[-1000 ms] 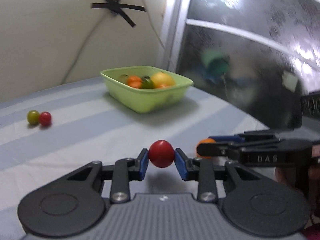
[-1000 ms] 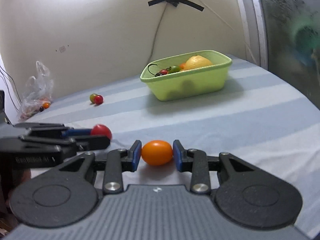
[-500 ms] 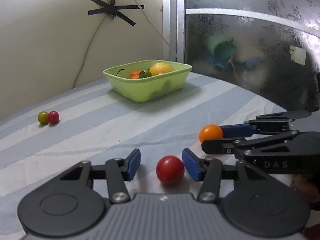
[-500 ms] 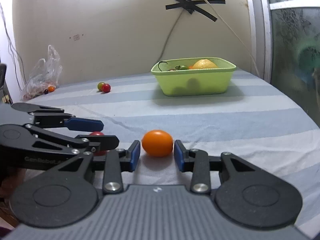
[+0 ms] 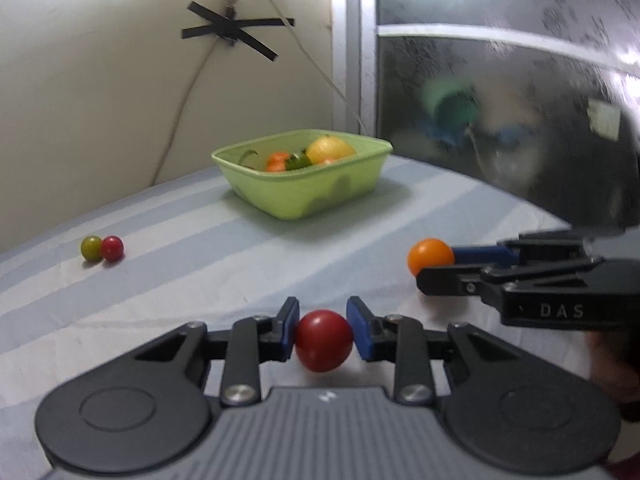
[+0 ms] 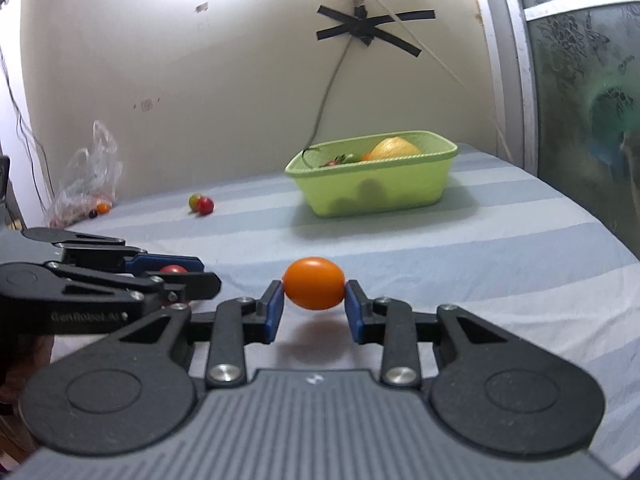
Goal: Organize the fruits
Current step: 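Lower the orange and red tomatoes into the basket and open both tools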
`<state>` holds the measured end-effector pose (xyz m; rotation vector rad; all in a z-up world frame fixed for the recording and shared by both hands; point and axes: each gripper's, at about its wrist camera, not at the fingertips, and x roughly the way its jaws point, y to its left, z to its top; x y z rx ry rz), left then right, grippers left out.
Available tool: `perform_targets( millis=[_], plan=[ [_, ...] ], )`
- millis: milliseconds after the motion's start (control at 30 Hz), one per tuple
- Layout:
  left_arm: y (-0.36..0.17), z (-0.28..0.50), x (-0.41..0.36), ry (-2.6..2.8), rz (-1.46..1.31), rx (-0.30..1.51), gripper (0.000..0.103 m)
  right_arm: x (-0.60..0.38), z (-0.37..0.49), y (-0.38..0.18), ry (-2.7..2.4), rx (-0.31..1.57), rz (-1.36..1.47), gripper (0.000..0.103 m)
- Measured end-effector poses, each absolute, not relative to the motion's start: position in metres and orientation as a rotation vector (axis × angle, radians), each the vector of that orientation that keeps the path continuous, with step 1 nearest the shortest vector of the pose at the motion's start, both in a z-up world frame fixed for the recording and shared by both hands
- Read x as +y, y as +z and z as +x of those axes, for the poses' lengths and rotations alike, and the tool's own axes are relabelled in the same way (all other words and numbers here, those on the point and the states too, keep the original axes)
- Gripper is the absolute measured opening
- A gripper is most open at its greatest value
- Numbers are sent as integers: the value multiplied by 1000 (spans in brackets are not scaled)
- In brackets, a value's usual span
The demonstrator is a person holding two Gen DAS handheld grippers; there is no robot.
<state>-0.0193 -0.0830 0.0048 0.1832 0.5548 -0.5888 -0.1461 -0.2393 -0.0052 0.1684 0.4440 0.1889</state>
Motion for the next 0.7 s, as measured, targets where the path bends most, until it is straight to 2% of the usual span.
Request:
perform_targets(
  millis=[200, 400, 700],
  plan=[
    [30, 14, -84, -621, 132, 545, 27, -250, -122, 15, 188, 384, 152, 36],
    [60, 82, -107, -639, 68, 549, 28, -255, -71, 36, 167, 327, 109, 36],
    [60, 180, -138, -592, -47, 636, 29, -245, -16, 29, 144, 331, 16, 38]
  ],
)
